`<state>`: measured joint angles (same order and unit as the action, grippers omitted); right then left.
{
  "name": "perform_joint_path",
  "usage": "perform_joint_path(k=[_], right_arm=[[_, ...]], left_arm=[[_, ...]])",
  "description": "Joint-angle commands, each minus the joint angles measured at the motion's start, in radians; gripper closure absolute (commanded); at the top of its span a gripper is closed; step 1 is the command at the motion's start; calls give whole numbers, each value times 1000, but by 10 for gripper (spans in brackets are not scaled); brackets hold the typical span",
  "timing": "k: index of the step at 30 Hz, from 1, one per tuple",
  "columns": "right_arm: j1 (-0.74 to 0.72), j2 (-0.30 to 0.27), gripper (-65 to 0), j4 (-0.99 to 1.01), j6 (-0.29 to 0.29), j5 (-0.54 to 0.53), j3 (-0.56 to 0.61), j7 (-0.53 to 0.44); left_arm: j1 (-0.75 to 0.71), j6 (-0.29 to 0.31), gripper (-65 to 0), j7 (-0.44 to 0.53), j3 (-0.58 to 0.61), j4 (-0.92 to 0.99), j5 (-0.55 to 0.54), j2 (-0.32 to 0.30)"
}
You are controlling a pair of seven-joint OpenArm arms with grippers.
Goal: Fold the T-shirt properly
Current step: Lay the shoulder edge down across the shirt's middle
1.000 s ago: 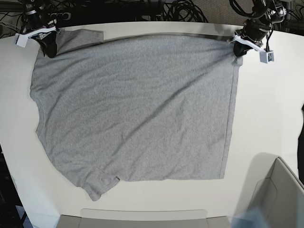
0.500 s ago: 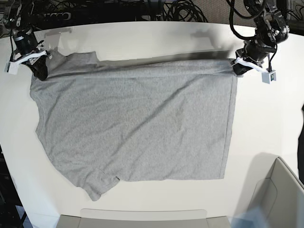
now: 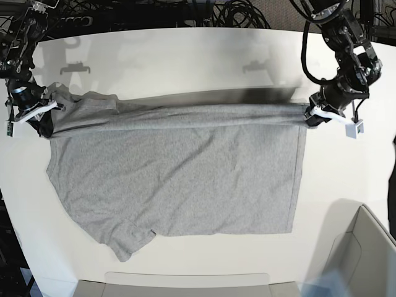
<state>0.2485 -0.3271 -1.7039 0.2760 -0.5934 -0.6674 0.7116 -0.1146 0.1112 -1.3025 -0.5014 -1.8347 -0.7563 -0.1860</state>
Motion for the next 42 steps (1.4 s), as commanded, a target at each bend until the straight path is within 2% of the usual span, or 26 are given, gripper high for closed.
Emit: perform_joint_path(k=[1,4,9,14,17,20,27,32,38,42], right_arm=[[-25,-17,0,-6,2,6,11,-27],[-62,-17,0,35,2,37,44,-33],[-114,-17,0,97,2,80,96,-33],[-150,-17,0,130,2,92,110,-33],[-174,-19,0,152,2,103,111,-33],[-211,-19,0,176,2,158,153,-33],[-277,-17,0,255,2,198,177,-39],[-303,-23,0,331,2,200,212,-97],[-337,-25,0,434,2,201,231,-172],[-386,-20,0,469,2,278,231,-189]], left_arm=[[26,-5,0,1,-3,13,-4,-11],[77,-5,0,1,-3,79,-4,-13],[135,-5,0,7,37,160,-4,-54],[177,-5,0,60,53,215,-2,-76],[198,-5,0,76,96,231,51,-79],[246,-5,0,80,129,289,134,-76],[263,-3,0,139,132,344,149,-76],[312,-1,0,143,134,407,151,-76],[356,-3,0,199,217,470,153,-80],[358,-3,0,235,221,501,153,-80]])
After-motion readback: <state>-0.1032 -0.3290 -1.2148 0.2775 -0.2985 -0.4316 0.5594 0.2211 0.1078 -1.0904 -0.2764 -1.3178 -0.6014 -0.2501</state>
